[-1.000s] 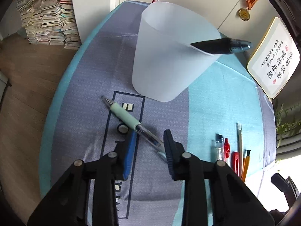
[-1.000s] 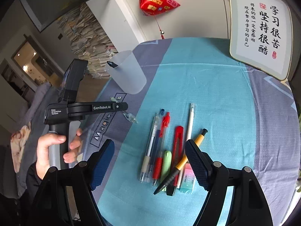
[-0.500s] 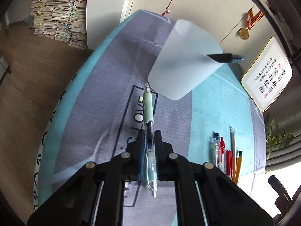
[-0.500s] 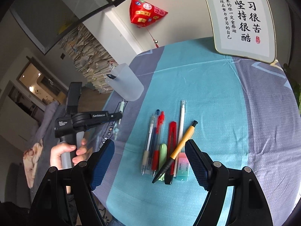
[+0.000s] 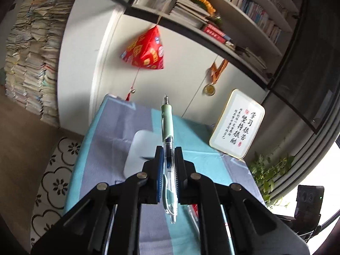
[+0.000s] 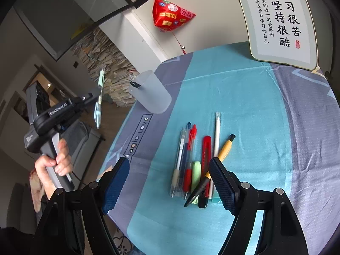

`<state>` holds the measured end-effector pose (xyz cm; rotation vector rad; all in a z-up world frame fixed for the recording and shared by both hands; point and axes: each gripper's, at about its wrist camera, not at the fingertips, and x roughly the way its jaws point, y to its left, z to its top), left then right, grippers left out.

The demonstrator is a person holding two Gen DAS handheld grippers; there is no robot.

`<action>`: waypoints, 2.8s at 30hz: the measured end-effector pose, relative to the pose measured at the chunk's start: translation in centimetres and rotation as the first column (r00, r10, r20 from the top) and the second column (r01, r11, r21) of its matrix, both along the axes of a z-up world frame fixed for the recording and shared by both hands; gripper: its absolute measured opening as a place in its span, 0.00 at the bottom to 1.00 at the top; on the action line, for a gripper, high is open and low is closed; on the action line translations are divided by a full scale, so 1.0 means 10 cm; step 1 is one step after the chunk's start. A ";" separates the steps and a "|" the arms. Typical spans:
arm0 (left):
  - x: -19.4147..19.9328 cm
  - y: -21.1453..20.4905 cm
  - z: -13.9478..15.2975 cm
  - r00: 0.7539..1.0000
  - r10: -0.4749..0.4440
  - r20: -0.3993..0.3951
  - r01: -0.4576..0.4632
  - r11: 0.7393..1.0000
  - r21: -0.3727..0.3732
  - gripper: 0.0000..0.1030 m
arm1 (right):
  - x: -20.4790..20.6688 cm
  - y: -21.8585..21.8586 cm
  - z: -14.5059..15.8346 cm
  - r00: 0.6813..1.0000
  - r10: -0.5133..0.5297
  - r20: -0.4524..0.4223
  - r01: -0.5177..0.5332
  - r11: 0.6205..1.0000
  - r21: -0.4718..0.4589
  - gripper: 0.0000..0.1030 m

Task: Organize stationery

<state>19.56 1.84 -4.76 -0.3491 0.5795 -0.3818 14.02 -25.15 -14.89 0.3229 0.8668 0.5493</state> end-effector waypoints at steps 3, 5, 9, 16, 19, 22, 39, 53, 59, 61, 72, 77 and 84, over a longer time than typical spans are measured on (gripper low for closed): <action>0.23 -0.01 0.03 0.997 -0.033 0.065 0.033 0.999 -0.006 0.07 | 0.03 -0.03 -0.04 1.000 -0.013 -0.008 0.013 1.000 0.016 0.77; 0.32 -0.02 0.05 0.991 -0.028 0.130 0.027 1.000 0.011 0.07 | 0.04 -0.05 -0.06 1.000 -0.017 -0.011 0.017 0.999 0.029 0.77; 0.50 -0.04 -0.06 0.972 -0.042 0.230 0.042 0.999 0.003 0.07 | 0.08 -0.07 -0.10 1.000 -0.020 -0.017 0.020 0.999 0.037 0.77; 0.60 -0.10 -0.39 0.968 -0.044 0.249 0.019 0.994 0.104 0.07 | 0.13 -0.10 -0.13 1.000 -0.020 -0.005 0.020 0.996 0.083 0.77; 0.58 -0.09 -0.50 0.970 -0.037 0.241 0.010 0.993 0.114 0.08 | 0.15 -0.09 -0.16 1.000 -0.019 -0.010 0.020 0.996 0.086 0.77; 0.56 -0.11 -0.55 0.971 -0.042 0.235 0.008 0.990 0.142 0.08 | 0.17 -0.07 -0.19 1.000 -0.011 -0.018 0.013 0.996 0.088 0.77; -0.19 -0.12 -0.52 0.993 -0.037 0.113 0.003 0.957 0.289 0.85 | 0.20 -0.10 -0.31 0.996 -0.064 -0.063 0.057 0.994 -0.095 0.77; -0.63 -0.27 -0.93 0.997 -0.012 -0.082 0.033 0.963 0.266 0.87 | 0.17 0.03 -0.45 0.991 -0.088 -0.102 0.076 0.990 -0.119 0.50; -0.74 -0.35 -0.95 0.994 -0.016 -0.105 0.046 0.957 0.288 0.87 | -0.02 0.17 -0.47 0.993 -0.067 -0.098 0.051 0.986 -0.156 0.43; -0.75 -0.37 -0.96 0.993 -0.018 -0.117 0.051 0.957 0.285 0.87 | -0.05 0.22 -0.51 0.991 -0.079 -0.110 0.057 0.980 -0.190 0.39; -0.84 -0.50 -1.06 0.983 -0.041 -0.176 0.090 0.956 0.278 0.87 | -0.15 0.12 -0.56 0.982 -0.174 -0.072 0.158 0.970 -0.187 0.11; -0.93 -0.65 -1.07 0.975 -0.066 -0.214 0.124 0.955 0.271 0.87 | -0.25 0.06 -0.43 0.983 -0.179 -0.040 0.170 0.969 -0.181 0.11; -0.98 -0.91 -1.17 0.971 -0.081 -0.226 0.157 0.926 0.343 0.87 | -0.36 -0.03 -0.35 0.983 -0.181 -0.023 0.176 0.973 -0.147 0.11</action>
